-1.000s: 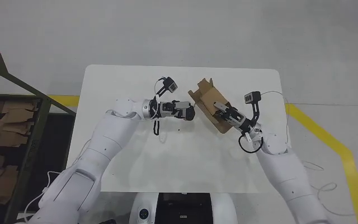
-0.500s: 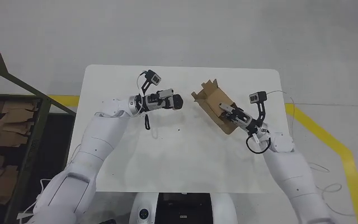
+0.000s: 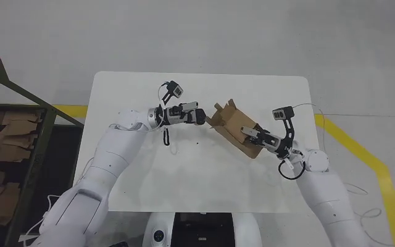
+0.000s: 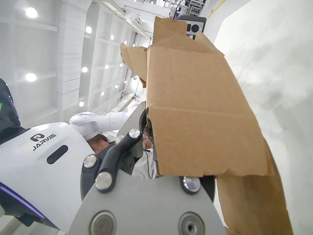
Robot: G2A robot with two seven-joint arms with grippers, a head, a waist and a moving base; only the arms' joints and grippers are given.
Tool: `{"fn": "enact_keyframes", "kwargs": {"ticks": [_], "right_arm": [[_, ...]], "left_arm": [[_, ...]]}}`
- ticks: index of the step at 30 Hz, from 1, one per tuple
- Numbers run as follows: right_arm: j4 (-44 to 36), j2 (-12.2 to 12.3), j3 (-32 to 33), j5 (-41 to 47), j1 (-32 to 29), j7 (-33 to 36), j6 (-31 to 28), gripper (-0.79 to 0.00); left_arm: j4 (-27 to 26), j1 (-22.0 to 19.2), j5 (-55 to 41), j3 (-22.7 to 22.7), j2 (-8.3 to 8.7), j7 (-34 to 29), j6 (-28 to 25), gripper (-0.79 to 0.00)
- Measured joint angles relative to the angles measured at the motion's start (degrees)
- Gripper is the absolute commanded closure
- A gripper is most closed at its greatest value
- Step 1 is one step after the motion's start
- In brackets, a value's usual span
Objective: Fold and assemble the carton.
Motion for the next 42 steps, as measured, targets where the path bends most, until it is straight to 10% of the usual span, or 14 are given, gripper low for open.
{"fn": "enact_keyframes", "kwargs": {"ticks": [42], "right_arm": [[-1.2,0.5,-3.2,-0.1,-0.1,-0.3,-0.3,0.0]], "left_arm": [[-3.7,-0.2,-0.8,3.4,-1.49,-4.1,2.3,-0.785]]}}
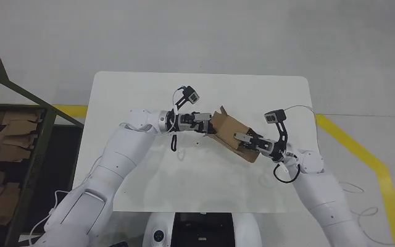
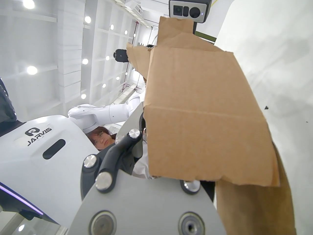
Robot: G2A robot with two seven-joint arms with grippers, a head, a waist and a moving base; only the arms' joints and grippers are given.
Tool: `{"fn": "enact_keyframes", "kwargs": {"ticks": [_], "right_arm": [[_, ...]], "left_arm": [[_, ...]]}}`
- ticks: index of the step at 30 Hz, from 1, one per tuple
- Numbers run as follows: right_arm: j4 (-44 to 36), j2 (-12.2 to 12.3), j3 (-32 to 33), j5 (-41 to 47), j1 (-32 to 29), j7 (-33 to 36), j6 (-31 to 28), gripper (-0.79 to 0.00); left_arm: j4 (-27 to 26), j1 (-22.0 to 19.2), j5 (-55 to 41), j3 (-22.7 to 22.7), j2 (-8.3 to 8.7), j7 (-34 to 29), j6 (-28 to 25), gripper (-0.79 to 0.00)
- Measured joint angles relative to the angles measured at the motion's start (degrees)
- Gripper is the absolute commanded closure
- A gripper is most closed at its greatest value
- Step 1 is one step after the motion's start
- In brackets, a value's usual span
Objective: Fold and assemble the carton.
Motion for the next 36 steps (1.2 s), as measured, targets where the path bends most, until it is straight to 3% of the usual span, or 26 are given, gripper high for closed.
{"fn": "enact_keyframes", "kwargs": {"ticks": [20,30,36], "right_arm": [[1.4,0.8,3.6,2.8,-1.2,-4.1,-2.6,0.0],[3.8,0.0,1.7,-5.3,0.4,-14.0,-1.5,0.0],[3.0,-0.3,-0.5,-8.3,0.4,-14.1,-0.6,0.0]], "left_arm": [[-0.4,1.5,-0.5,-3.1,0.72,0.8,-0.8,-0.785],[-1.9,1.7,-0.1,-2.0,0.48,0.1,0.0,-0.785],[-1.4,1.0,0.4,-2.5,0.52,0.6,-0.4,-0.785]]}}
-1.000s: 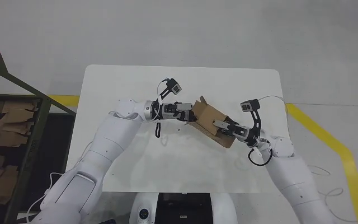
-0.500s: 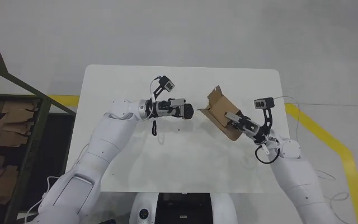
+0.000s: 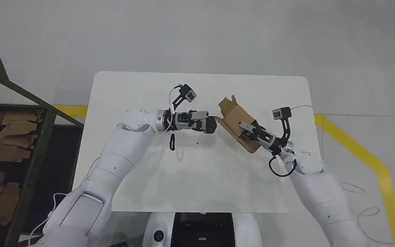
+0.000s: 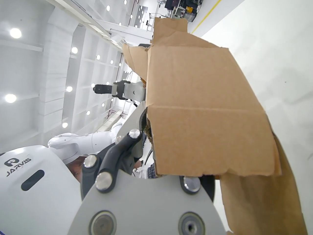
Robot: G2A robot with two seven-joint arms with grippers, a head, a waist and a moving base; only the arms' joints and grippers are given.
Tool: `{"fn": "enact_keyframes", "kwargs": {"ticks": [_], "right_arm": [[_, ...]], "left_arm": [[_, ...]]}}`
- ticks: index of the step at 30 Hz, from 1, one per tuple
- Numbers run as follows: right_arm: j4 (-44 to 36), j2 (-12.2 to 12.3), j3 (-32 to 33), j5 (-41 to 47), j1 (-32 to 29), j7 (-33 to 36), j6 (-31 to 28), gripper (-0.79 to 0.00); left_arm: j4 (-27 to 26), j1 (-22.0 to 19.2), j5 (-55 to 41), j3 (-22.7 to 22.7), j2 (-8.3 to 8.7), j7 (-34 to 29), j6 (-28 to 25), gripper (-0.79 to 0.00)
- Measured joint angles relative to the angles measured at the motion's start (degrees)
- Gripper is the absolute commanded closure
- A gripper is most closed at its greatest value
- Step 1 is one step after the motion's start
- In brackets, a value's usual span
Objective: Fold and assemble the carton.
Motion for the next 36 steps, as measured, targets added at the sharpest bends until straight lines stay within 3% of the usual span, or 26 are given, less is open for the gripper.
{"fn": "enact_keyframes", "kwargs": {"ticks": [12,36], "right_arm": [[-4.1,0.6,0.1,1.2,-1.7,6.0,1.0,0.0],[-5.7,0.8,-0.5,3.0,-1.8,8.6,1.9,0.0]], "left_arm": [[-0.5,0.2,0.0,-1.8,0.48,0.6,0.0,-0.785],[-0.3,-0.5,1.0,0.1,-0.07,1.0,0.5,-0.785]]}}
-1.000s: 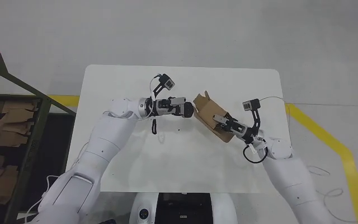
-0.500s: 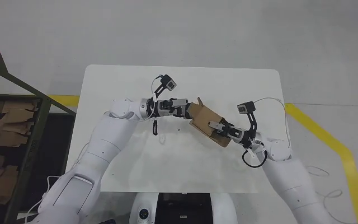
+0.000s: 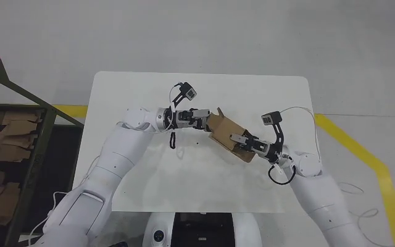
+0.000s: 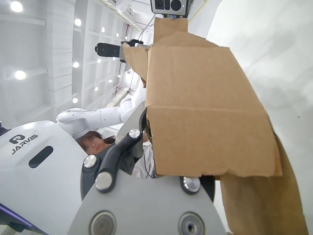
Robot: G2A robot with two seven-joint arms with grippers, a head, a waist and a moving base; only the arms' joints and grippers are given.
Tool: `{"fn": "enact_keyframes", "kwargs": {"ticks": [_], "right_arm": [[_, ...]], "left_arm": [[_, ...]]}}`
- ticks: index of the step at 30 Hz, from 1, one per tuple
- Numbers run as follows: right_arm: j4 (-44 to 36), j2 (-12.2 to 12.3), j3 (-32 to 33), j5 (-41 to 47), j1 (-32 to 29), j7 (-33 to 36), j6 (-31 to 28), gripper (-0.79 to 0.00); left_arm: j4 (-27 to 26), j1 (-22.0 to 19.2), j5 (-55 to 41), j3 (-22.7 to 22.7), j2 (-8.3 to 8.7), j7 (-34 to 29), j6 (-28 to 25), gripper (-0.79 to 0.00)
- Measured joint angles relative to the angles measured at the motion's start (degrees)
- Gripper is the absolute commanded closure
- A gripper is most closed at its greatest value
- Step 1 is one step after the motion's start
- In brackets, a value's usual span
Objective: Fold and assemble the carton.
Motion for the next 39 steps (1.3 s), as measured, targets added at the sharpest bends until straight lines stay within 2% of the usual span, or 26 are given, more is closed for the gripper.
{"fn": "enact_keyframes", "kwargs": {"ticks": [12,25,32,39], "right_arm": [[-0.5,0.4,0.3,1.5,-0.4,3.5,0.6,0.0],[-0.4,0.1,-3.0,2.3,0.7,8.0,2.6,0.0],[2.2,-0.3,-4.1,2.9,2.4,6.9,2.7,0.0],[3.9,-0.3,-2.8,5.1,2.9,5.8,1.3,0.0]], "left_arm": [[1.6,-0.6,0.6,-2.2,0.36,2.9,-1.9,-0.785],[4.5,-3.0,-0.2,0.0,-0.89,4.9,-4.1,-0.785],[5.6,-3.7,-2.8,1.0,-1.5,2.5,-3.3,-0.785],[5.5,-3.4,-4.1,0.4,-1.43,0.1,-2.8,-0.785]]}}
